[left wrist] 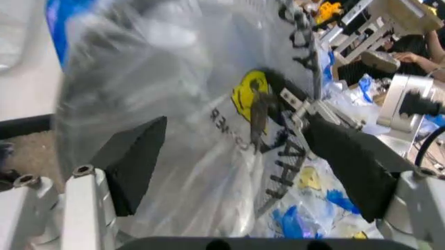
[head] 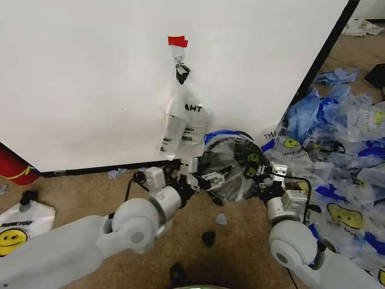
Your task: Pick up the garbage bag from the wall and place it over the trash bin.
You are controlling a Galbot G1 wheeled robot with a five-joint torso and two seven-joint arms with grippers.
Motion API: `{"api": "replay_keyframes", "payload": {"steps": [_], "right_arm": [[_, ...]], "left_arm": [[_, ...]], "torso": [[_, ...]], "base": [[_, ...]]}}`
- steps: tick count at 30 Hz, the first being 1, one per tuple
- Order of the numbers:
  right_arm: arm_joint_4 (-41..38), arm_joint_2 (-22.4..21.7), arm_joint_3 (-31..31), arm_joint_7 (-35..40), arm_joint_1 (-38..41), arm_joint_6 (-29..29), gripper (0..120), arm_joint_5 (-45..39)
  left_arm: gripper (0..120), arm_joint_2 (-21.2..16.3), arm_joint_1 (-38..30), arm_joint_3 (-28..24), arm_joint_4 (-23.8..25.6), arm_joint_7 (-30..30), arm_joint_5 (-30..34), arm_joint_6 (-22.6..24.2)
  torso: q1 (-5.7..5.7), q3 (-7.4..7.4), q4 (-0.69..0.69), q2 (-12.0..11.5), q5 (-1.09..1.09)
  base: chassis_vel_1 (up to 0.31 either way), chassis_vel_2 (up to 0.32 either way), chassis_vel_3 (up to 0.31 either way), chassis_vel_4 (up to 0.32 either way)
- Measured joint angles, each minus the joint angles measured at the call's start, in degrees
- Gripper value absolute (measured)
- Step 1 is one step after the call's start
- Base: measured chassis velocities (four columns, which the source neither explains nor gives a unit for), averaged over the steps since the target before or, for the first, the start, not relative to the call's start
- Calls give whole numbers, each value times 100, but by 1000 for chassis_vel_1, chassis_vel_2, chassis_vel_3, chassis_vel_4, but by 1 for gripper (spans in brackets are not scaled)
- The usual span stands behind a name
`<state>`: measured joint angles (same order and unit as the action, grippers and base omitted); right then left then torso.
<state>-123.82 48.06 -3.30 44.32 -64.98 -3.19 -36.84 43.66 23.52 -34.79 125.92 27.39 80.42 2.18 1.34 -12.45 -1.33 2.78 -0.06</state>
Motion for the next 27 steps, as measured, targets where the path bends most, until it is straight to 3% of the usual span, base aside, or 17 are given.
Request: {"api": "replay_keyframes", "payload": {"steps": [6,14,18,27], "right_arm": [[-40,52,-13,145,14,-80,0,64],[-160,19,-38,238,54,-176,0,77],[-201,56,-10,257,57,-212,0,89],[-220,166,145,244,239,-235,0,3]], "left_arm": [[62,416,-517,-341,-354,245,102,-7],[57,825,-895,-663,-811,373,14,-19],[47,969,-1016,-833,-1015,530,-205,-12],[51,1133,-1219,-1008,-1214,653,-287,-32]], "torso": [[0,0,-2,0,2],[0,0,-2,0,-1],[0,0,-2,0,-1],[0,0,-2,0,0]], "base": [[0,0,0,0],[0,0,0,0],[0,0,0,0],[0,0,0,0]]}}
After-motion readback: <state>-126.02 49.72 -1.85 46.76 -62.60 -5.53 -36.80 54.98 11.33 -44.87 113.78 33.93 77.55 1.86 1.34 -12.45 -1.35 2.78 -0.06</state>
